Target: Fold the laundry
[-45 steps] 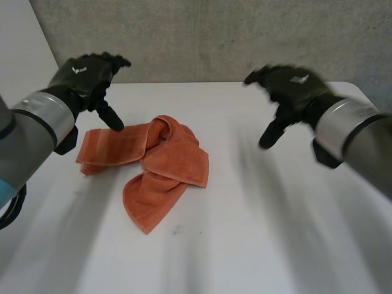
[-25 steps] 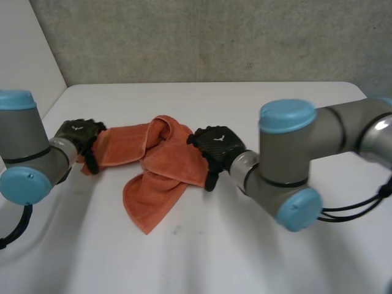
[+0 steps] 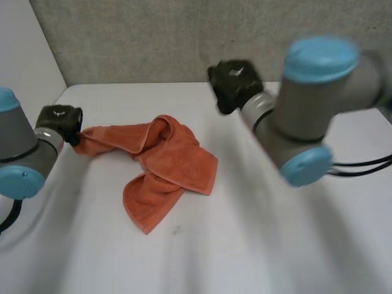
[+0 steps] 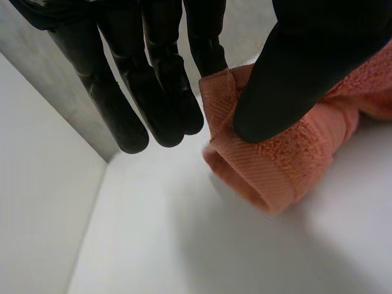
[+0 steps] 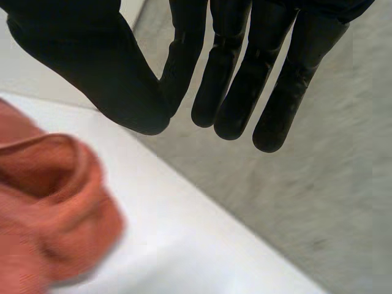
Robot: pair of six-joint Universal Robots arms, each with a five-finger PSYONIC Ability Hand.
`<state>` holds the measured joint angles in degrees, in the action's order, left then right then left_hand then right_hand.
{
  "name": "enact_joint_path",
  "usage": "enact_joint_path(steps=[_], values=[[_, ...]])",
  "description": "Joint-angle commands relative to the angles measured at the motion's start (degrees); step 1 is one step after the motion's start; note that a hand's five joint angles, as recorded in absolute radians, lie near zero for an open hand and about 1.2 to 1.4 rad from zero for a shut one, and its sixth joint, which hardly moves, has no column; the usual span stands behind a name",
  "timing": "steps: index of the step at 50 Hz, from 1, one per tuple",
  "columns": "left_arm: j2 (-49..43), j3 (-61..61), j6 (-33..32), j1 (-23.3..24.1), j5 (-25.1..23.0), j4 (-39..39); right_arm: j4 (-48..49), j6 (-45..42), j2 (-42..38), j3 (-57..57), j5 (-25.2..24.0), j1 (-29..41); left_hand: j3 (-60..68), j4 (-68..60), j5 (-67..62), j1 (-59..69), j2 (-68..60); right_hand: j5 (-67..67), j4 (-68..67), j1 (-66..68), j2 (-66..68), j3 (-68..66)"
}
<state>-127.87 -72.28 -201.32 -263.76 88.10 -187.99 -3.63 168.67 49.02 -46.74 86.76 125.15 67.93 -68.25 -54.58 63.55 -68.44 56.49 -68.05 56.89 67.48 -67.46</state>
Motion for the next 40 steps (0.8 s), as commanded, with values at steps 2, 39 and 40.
enact_joint_path(steps=[2, 39, 40], values=[[10.8, -5.6, 2.3, 1.0, -0.1, 0.3, -8.9, -11.4, 9.3, -7.4, -2.0, -5.8, 12.1, -11.7, -15.4, 16.4, -11.6, 13.5, -12.0, 23.1, 12.5, -12.5], [24.0, -11.0, 2.5, 6.9, -0.1, 4.6, -3.0, 19.0, -19.4, 9.1, -8.3, 1.1, 12.1, -11.7, -15.4, 16.4, -11.6, 13.5, -12.0, 23.1, 12.5, -12.5], [24.1, -10.9, 2.5, 6.9, 0.0, 4.6, -3.2, 18.2, -16.8, 9.1, -7.6, 0.8, 12.1, -11.7, -15.4, 16.4, -11.6, 13.5, -12.0, 23.1, 12.5, -12.5]])
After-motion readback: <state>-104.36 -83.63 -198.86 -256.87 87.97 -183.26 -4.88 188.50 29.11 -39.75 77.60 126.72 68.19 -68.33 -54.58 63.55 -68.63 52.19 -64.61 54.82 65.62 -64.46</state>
